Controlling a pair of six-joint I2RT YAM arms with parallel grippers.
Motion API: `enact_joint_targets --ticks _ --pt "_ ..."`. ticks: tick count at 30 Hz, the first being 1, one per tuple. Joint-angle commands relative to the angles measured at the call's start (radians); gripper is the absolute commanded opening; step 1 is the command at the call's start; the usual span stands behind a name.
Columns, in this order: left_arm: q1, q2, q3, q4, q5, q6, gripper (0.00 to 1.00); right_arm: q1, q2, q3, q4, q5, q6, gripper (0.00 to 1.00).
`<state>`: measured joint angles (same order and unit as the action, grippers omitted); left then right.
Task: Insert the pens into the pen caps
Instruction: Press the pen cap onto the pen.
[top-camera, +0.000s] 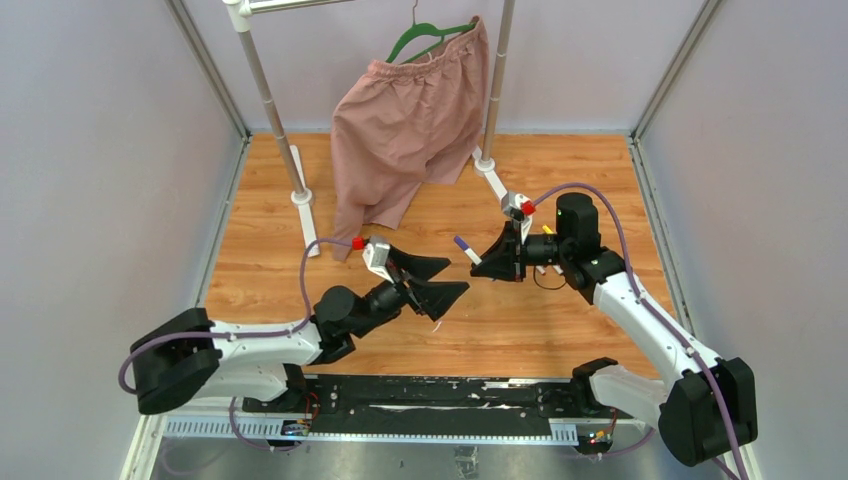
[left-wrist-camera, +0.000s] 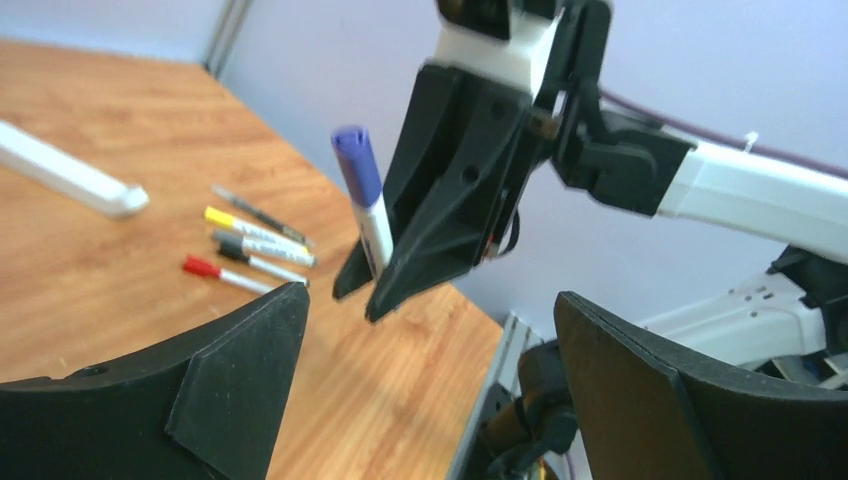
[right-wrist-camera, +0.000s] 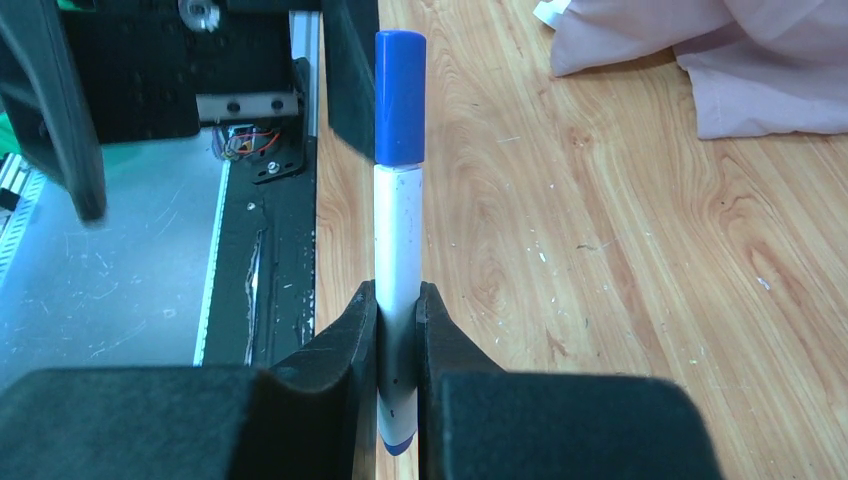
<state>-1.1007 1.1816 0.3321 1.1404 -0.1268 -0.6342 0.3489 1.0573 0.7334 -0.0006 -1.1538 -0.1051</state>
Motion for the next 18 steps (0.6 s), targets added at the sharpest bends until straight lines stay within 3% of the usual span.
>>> enact_joint_targets --ticks 1,8,18 --pt "0.046 -0.1 -0.011 -0.006 0.068 0.079 1.0 0.0 -0.017 0.025 -0.036 -0.07 -0.044 0.0" --pt "0.151 -0.161 0.0 -0.046 0.107 -0.014 0.99 -0.001 -0.014 0.029 -0.056 -0.104 -0.071 0.0" --pt "0.183 0.0 0.077 0.068 0.156 -0.121 0.85 -0.001 -0.011 0.031 -0.065 -0.119 -0.082 0.0"
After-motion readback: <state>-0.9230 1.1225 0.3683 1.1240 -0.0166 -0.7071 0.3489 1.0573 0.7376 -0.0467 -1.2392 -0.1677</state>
